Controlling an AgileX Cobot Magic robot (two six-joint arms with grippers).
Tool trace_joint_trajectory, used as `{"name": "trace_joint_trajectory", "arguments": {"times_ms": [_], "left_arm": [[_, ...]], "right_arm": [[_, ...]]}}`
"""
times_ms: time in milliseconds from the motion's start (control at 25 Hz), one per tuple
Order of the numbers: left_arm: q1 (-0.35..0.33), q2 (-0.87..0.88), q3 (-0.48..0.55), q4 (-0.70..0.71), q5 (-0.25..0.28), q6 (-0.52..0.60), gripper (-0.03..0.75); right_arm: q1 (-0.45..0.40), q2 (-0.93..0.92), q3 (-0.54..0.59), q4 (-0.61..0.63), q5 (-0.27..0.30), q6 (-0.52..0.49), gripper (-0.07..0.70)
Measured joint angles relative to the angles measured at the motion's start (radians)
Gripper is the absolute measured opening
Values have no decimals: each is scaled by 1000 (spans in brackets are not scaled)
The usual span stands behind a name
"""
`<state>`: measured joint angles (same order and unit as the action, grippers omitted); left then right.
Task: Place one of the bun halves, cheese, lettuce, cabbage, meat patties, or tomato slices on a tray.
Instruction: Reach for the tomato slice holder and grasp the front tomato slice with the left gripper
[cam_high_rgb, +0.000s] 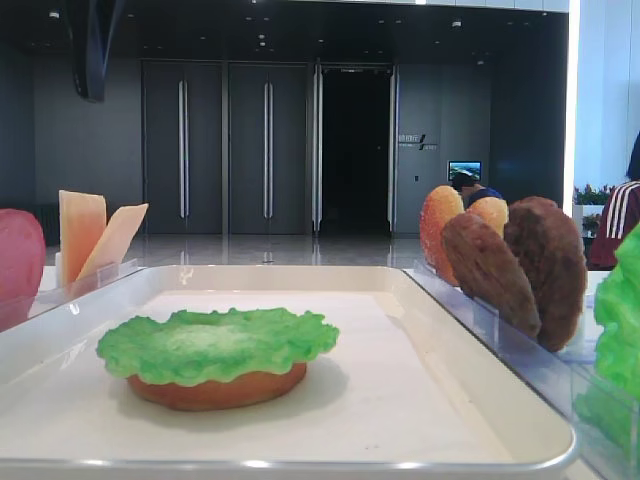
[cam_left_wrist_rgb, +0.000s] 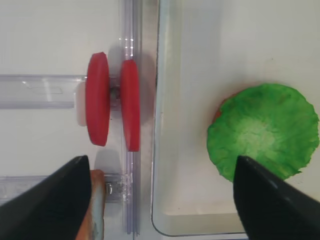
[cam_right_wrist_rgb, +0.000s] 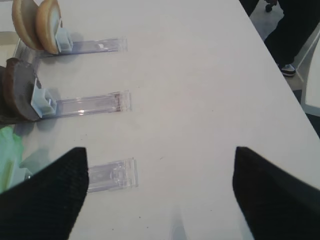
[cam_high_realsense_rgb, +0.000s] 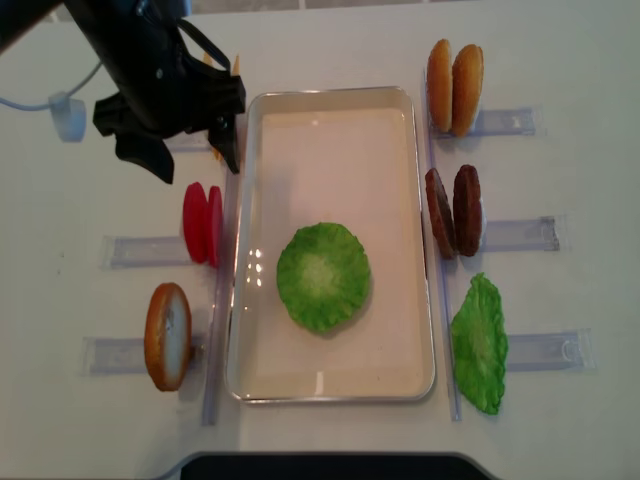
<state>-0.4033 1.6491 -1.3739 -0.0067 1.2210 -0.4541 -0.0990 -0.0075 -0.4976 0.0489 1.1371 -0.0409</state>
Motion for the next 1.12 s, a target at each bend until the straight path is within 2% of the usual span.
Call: {"name": "trace_joint_trajectory", "arguments": {"times_ms": [760, 1120], "left_arm": [[-25, 3, 0, 41, -13, -25, 692], [-30, 66, -1, 40, -13, -25, 692]], "right_arm": [[0, 0, 0, 0, 0, 0, 587], [0, 0, 0, 0, 0, 0, 587]]}}
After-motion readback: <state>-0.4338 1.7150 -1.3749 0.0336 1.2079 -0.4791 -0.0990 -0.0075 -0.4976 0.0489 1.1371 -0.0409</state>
